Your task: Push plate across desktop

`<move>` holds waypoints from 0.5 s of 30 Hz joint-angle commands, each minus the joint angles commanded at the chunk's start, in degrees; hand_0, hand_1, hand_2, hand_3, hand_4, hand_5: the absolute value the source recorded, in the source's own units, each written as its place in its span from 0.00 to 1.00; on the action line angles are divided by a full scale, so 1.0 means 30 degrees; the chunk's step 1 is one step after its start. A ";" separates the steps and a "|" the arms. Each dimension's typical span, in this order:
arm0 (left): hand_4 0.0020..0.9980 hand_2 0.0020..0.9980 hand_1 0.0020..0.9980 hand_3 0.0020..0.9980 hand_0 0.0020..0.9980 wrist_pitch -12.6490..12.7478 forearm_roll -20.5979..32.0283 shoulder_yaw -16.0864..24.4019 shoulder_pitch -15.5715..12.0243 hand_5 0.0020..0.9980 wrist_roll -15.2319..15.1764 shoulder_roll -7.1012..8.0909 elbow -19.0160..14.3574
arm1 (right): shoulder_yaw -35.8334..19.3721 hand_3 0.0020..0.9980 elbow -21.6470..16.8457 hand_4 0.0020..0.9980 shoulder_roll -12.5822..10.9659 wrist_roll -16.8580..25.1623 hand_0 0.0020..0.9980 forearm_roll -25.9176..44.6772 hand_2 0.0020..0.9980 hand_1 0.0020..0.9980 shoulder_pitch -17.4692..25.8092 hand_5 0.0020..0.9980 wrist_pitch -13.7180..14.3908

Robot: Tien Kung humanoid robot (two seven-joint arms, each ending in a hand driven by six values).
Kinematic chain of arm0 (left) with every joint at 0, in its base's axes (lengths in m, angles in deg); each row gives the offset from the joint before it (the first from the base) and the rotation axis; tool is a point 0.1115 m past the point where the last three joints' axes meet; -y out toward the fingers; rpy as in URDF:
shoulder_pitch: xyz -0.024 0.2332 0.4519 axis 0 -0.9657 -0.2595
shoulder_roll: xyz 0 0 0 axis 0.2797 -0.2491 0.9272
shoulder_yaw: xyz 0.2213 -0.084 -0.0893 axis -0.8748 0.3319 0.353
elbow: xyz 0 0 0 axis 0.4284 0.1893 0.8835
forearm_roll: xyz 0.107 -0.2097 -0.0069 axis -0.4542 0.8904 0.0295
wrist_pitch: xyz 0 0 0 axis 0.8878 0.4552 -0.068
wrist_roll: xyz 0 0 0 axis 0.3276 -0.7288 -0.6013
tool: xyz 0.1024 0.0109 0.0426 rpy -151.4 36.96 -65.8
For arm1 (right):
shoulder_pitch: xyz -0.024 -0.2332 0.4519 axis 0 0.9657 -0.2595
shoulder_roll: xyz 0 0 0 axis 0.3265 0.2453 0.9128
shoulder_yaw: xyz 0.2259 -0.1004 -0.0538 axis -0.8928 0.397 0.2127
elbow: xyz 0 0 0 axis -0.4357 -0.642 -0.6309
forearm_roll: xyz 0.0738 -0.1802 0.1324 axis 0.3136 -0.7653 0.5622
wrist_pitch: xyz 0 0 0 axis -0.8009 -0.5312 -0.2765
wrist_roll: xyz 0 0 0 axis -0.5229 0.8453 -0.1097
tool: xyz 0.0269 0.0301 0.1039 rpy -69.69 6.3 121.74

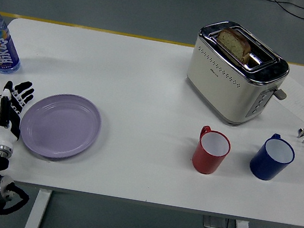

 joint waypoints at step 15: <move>0.49 0.75 0.76 0.60 0.77 -0.0190 0.0142 -0.0709 0.0206 1.00 0.0273 -0.0191 -0.0338 | -0.0069 0.58 -0.0007 0.28 0.0023 -0.0026 0.67 -0.0108 0.70 0.62 0.0039 0.17 -0.0040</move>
